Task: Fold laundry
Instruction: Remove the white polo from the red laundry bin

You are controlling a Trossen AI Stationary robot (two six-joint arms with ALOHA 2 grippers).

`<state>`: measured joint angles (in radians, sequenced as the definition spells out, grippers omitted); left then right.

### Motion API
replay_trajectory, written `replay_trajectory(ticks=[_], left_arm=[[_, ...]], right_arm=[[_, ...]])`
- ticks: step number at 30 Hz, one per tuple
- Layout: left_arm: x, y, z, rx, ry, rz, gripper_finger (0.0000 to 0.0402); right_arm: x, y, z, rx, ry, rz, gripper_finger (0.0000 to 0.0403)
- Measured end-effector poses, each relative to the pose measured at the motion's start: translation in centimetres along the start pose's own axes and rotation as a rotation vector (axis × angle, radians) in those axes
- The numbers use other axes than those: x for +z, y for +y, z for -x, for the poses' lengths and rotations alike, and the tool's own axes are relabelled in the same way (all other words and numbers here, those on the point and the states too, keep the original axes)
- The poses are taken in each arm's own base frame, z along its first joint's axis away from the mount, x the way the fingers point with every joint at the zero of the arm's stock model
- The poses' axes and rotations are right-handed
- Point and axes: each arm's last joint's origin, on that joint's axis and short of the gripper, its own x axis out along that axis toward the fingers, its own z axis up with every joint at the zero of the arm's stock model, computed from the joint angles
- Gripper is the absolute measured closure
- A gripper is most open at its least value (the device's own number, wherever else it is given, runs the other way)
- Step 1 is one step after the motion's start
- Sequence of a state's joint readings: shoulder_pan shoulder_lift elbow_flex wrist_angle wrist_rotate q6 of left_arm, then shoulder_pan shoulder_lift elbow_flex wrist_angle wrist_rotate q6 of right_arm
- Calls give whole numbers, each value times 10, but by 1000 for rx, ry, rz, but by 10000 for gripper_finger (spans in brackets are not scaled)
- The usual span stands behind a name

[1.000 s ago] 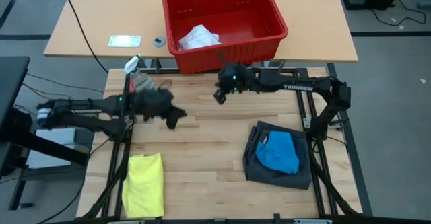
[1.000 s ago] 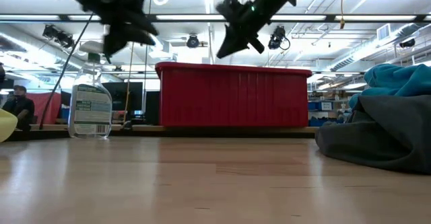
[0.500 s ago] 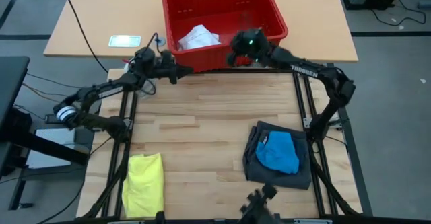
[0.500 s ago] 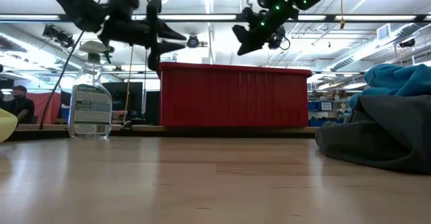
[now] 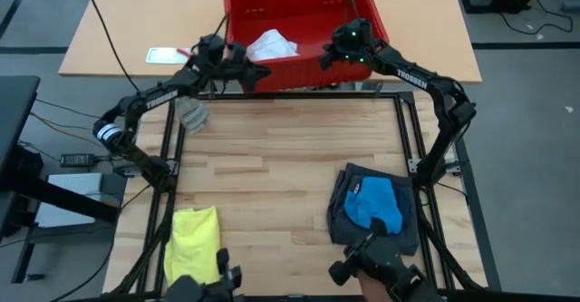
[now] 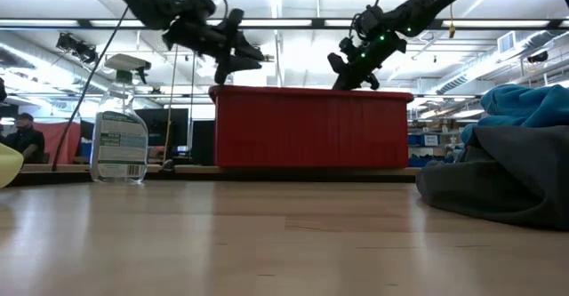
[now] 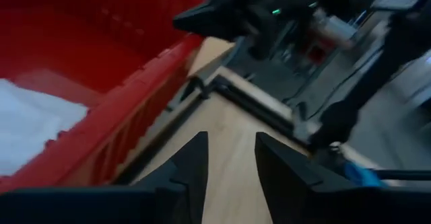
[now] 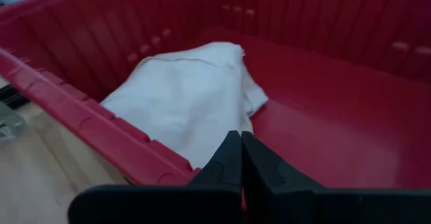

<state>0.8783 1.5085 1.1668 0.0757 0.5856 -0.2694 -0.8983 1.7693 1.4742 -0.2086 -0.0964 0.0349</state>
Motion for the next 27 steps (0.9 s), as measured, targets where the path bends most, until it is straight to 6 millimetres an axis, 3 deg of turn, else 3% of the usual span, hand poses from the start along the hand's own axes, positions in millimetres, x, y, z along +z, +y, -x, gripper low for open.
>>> replay_trajectory(ticks=[6, 14, 22, 27], left_arm=[[26, 5, -15, 27, 9, -49, 244], [40, 3, -28, 4, -4, -65, 237], [16, 5, -56, -12, 98, -20, 237], [-8, 13, -71, 95, 211, 38, 237]], right_arm=[[-4, 11, 10, 123, 77, -27, 398], [-1, 33, 31, 213, 114, -60, 399], [-8, 65, 40, 358, 221, -95, 400], [-9, 79, 48, 466, 235, -70, 399]])
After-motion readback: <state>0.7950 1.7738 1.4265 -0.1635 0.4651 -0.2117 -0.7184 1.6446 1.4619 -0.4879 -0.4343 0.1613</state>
